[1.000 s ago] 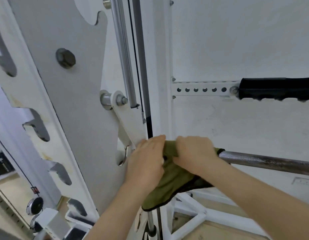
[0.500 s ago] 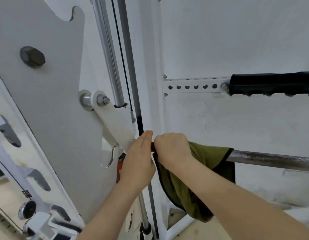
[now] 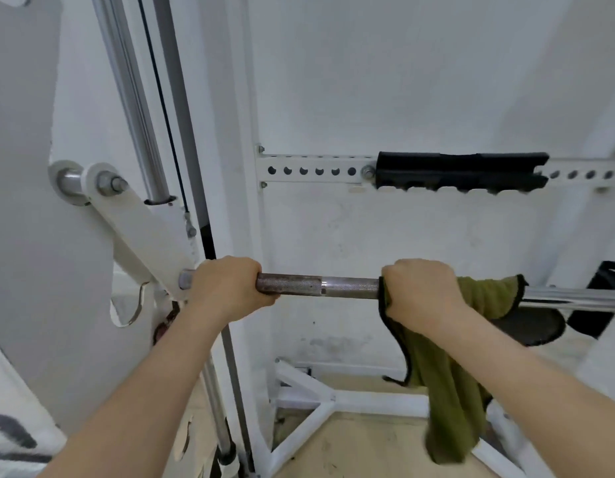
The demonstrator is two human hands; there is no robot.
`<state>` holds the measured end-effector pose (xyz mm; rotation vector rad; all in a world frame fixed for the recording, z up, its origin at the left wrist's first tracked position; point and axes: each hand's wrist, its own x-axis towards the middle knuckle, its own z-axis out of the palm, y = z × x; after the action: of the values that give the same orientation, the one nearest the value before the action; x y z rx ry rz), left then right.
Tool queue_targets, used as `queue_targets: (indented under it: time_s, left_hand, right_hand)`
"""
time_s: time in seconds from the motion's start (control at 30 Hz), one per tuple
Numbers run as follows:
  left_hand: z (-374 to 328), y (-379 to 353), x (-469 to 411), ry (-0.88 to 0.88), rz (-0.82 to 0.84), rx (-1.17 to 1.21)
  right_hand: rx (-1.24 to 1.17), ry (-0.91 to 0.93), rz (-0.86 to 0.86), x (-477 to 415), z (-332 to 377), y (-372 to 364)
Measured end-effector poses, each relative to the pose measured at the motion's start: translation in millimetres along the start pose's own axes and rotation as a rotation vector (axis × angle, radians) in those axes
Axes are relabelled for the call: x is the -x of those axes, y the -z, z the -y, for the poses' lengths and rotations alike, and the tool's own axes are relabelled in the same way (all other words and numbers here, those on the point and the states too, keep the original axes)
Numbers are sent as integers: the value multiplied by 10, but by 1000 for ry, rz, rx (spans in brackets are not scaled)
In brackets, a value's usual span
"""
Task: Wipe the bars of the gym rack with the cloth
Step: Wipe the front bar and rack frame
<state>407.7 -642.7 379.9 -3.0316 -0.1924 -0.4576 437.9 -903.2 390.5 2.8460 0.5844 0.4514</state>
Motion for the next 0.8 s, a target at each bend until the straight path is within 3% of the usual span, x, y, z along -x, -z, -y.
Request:
queue_targets:
  time_s: [0.2, 0.33, 0.5, 0.6, 0.8]
  left_hand:
    - [8, 5, -31, 11, -33, -42]
    - [60, -21, -19, 3, -59, -36]
    - [-24, -50, -20, -6, -99, -61]
    - [-61, -89, -32, -17, -125, -86]
    - [44, -111, -38, -49, -142, -96]
  right_hand:
    - [-203, 167, -92, -516, 1308, 175]
    - [-118, 166, -124, -383, 793, 30]
    - [21, -95, -37, 2, -291, -150]
    - [-9, -75, -22, -54, -100, -89]
    - [-146, 175, -62, -423, 928, 97]
